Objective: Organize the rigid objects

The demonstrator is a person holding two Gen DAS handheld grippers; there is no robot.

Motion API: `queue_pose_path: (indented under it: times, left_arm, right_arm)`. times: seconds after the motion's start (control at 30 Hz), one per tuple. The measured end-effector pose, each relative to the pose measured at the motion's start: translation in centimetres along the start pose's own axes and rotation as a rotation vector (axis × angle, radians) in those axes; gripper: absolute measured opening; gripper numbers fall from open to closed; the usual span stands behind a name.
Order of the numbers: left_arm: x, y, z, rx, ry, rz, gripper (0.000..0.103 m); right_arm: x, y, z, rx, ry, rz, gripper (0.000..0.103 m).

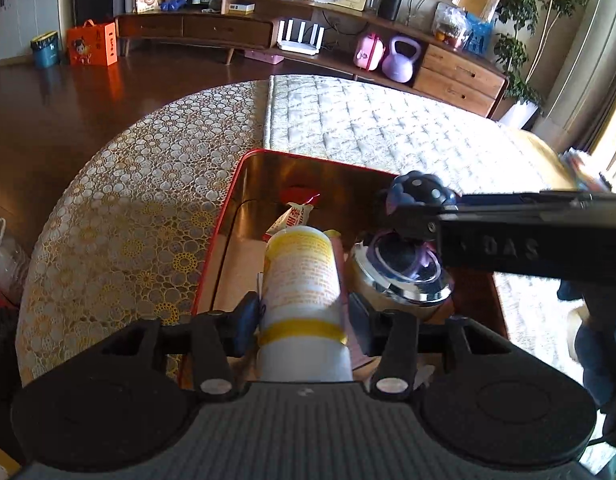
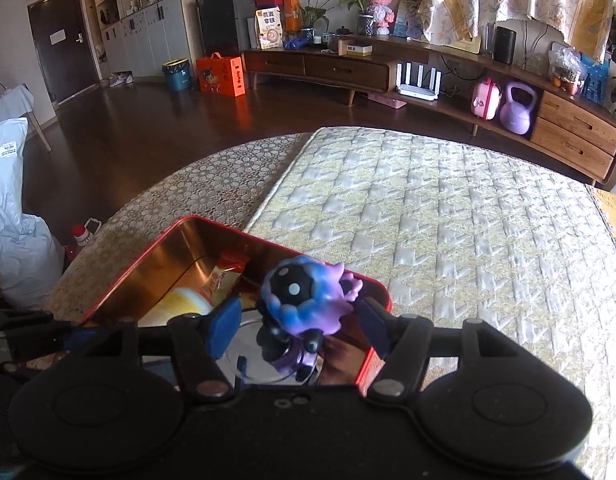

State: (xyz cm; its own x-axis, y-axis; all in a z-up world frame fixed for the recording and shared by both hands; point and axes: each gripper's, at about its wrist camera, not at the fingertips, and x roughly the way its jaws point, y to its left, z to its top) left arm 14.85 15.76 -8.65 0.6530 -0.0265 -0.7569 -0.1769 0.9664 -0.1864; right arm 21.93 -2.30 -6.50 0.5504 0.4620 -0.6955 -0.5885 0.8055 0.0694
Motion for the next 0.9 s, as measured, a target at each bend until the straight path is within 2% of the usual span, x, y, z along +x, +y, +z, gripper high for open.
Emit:
queue_pose_path:
  times: [0.07,0.1,0.2,0.3,0.37,0.5,0.77,0.9]
  left_arm:
    - [-0.5,0.1,0.0,-0.013,-0.014,-0.02,0.065]
    - [-0.8,0.1,0.0,-0.012,-0.022,-0.018,0.066]
    - [-1.5,-0.3,0.1,0.005,-0.032,-0.01,0.067]
    - [-2.2,-0.5,0.1,0.011,-0.035,-0.009,0.067]
    - [-2.6,-0.7,0.0,0.018,-0.036,-0.005,0.071]
    - [-3.6,-1.1,-0.3,0.039,-0.047,0.003,0.071]
    - [-6.2,-2.2,-0.8,0.085,-0.098,0.036,0.072]
    - [-7.5,-2.7,-1.1,0.11,-0.118,0.042,0.077]
  right_arm:
    - [-0.9,0.0,-0.3,0.002,-0.011,0.011,0.069]
    - [-1.4,0.0,-0.5,0.006,-0.015,0.02,0.069]
    - [-2.9,0.1,-0.9,0.007,-0.034,0.047,0.07]
    - [-4.4,0.3,-1.3,0.005,-0.062,0.067,0.076]
    - [-5.5,0.3,-1.6,0.016,-0.079,0.089,0.077]
    - [-7.3,0.1,-2.2,0.035,-0.108,0.119,0.08]
    - [-10.7,0.1,-3.9,0.046,-0.176,0.154,0.092]
    - [-12.2,-0.2,-4.8,0.056,-0.218,0.159,0.097]
